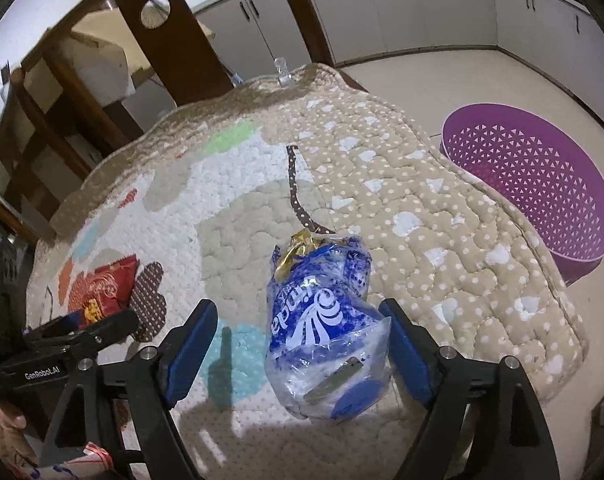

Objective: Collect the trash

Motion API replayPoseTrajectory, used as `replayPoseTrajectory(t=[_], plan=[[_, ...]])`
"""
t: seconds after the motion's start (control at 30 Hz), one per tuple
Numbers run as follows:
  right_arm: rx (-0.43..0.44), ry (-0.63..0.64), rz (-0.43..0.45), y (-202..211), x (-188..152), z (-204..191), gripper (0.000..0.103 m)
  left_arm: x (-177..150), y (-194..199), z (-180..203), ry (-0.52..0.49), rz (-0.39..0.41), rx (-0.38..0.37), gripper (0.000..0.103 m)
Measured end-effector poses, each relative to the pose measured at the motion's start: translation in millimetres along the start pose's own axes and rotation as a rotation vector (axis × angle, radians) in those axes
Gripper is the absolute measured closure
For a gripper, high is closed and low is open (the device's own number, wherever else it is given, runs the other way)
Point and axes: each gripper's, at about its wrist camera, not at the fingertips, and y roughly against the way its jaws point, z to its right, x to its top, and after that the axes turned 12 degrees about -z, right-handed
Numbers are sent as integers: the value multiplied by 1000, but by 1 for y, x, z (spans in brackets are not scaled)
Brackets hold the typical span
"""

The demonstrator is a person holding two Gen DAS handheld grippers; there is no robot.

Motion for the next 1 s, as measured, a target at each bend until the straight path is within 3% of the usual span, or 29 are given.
replayPoseTrajectory(t=[0.17, 0.3, 0.37, 0.43, 0.47, 0.5, 0.53, 0.57, 0.67, 1.0], plan=[[-19, -2, 6, 0, -1, -1, 18, -1, -3, 6, -19, 0, 48, 0], [-65, 26, -29, -2, 3, -8, 18, 8, -7, 11, -33, -44, 94, 0], [-83, 28, -46, -3, 5, -8, 25, 13, -7, 11, -30, -48, 100, 1], [-122, 32, -57, -2, 7, -7, 38, 12, -5, 11, -24, -31, 122, 13], [-135, 35, -59, -2, 8, -7, 48, 11, -4, 12, -26, -20, 139, 29], [-149, 39, -64, -2, 9, -6, 50, 9, -1, 13, -34, -6, 159, 47], [-147, 40, -68, -1, 9, -5, 51, 8, 2, 13, -37, 0, 161, 57], [-147, 40, -71, -1, 10, -4, 52, 8, 4, 12, -36, 1, 149, 61], [-166, 46, -74, 0, 10, -6, 53, 4, 14, 9, -17, 13, 111, 63], [-195, 57, -64, 11, 2, -27, 54, -12, 52, 15, -45, 112, 98, 63]])
